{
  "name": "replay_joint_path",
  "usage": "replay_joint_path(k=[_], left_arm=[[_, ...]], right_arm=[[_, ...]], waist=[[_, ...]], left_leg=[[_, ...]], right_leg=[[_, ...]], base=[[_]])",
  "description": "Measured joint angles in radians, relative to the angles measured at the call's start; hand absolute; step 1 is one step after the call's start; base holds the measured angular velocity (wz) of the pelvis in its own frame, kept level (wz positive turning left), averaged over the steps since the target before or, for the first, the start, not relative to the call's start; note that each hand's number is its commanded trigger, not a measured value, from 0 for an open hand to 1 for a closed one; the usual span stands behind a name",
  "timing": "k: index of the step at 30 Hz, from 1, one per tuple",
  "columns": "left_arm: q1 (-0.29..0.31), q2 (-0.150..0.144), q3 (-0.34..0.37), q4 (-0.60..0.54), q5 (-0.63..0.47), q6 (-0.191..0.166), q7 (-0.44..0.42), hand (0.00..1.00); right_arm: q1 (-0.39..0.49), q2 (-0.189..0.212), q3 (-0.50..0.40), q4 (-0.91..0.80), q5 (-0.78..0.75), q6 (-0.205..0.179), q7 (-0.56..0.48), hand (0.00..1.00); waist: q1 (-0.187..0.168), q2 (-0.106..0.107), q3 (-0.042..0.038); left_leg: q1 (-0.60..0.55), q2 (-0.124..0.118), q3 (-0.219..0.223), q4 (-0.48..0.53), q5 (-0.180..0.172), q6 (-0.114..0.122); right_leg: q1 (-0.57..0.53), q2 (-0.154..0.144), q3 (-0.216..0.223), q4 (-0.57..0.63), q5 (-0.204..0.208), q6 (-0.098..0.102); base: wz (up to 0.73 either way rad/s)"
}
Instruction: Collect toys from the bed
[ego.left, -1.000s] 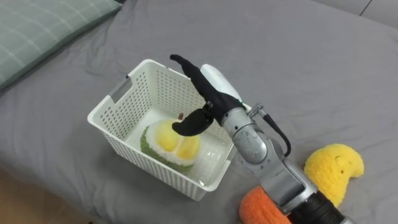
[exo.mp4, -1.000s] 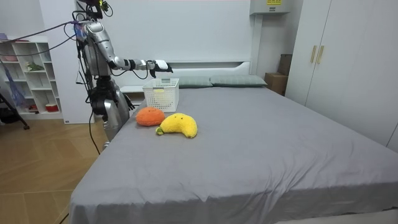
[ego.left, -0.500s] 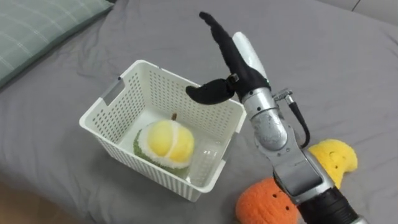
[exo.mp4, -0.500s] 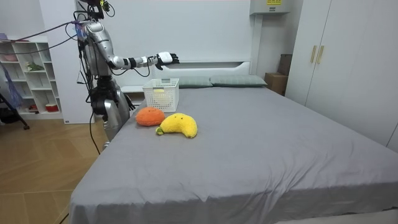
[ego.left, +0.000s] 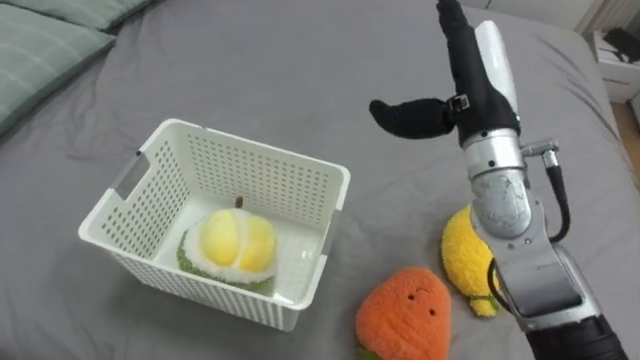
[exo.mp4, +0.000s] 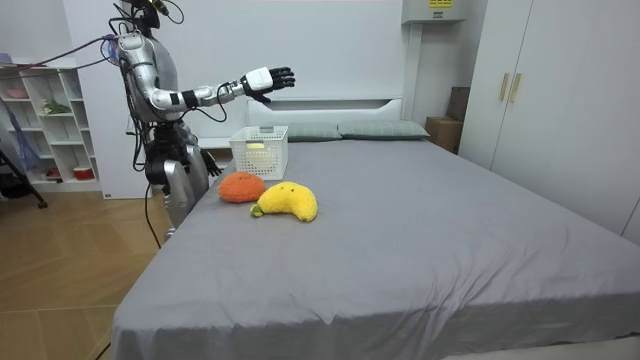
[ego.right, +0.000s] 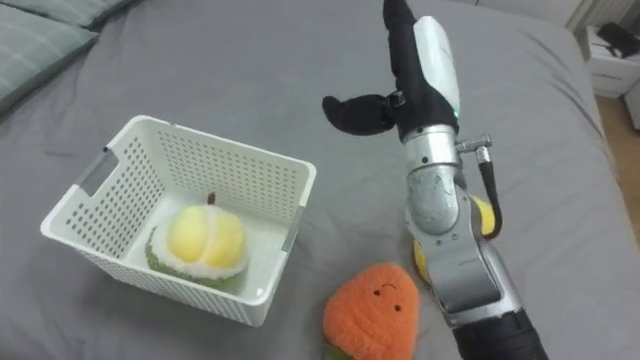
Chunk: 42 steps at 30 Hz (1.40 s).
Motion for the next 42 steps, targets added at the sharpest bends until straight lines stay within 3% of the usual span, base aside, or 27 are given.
replay_joint_path(k=[6, 10, 14, 23, 27, 31, 42], left_arm=[[0.012, 0.001, 0.0, -0.002, 0.0, -0.001, 0.018, 0.0], [0.021, 0.006, 0.012, -0.005, -0.003, -0.003, 0.022, 0.0], [0.025, 0.014, 0.011, -0.004, -0.026, -0.009, 0.025, 0.0], [0.05, 0.018, 0.009, -0.021, -0.024, -0.016, 0.021, 0.0], [0.055, 0.025, -0.01, -0.019, -0.025, -0.014, 0.019, 0.0], [0.036, 0.026, -0.01, -0.018, -0.036, -0.007, 0.008, 0.0], [-0.002, 0.037, -0.059, -0.02, -0.075, -0.009, -0.002, 0.0]], right_arm=[[0.087, -0.008, -0.055, 0.003, 0.009, 0.0, 0.0, 0.0], [0.119, -0.016, -0.111, 0.004, 0.059, 0.0, -0.005, 0.0], [0.137, -0.032, -0.112, 0.01, 0.089, -0.001, -0.011, 0.0], [0.149, -0.032, -0.113, 0.135, 0.127, -0.008, -0.014, 0.0], [0.147, -0.033, -0.113, 0.218, 0.165, -0.009, -0.046, 0.0], [0.11, -0.036, -0.112, 0.359, 0.193, -0.01, -0.07, 0.0], [-0.007, -0.038, -0.109, 0.544, 0.237, -0.023, -0.114, 0.0]], waist=[[-0.018, 0.002, -0.0002], [-0.029, -0.009, 0.0], [-0.044, -0.024, 0.005], [-0.046, -0.02, 0.0089], [-0.04, -0.02, 0.0082], [-0.039, -0.024, 0.002], [-0.044, -0.015, 0.0083]], left_leg=[[0.014, 0.001, 0.015, -0.003, 0.0, 0.0], [0.017, 0.001, 0.018, -0.005, 0.0, 0.0], [0.018, 0.001, 0.02, -0.005, 0.0, 0.0], [0.01, 0.001, 0.027, -0.002, -0.003, 0.002], [-0.004, 0.001, 0.029, -0.002, -0.003, 0.002], [-0.035, 0.001, 0.027, 0.0, -0.002, 0.002], [-0.091, 0.001, 0.019, 0.006, -0.002, 0.002]], right_leg=[[0.0, 0.003, 0.021, 0.001, 0.0, 0.0], [0.0, 0.003, 0.024, 0.0, 0.0, 0.0], [0.002, 0.004, 0.029, 0.0, 0.0, 0.0], [-0.008, 0.002, 0.033, -0.001, -0.001, 0.001], [-0.019, 0.003, 0.032, -0.005, -0.001, 0.001], [-0.049, 0.004, 0.03, -0.005, 0.001, -0.001], [-0.1, 0.001, 0.018, 0.002, 0.002, -0.002]], base=[[-0.09], [-0.02], [0.0], [-0.01], [0.02], [0.0], [0.02]])
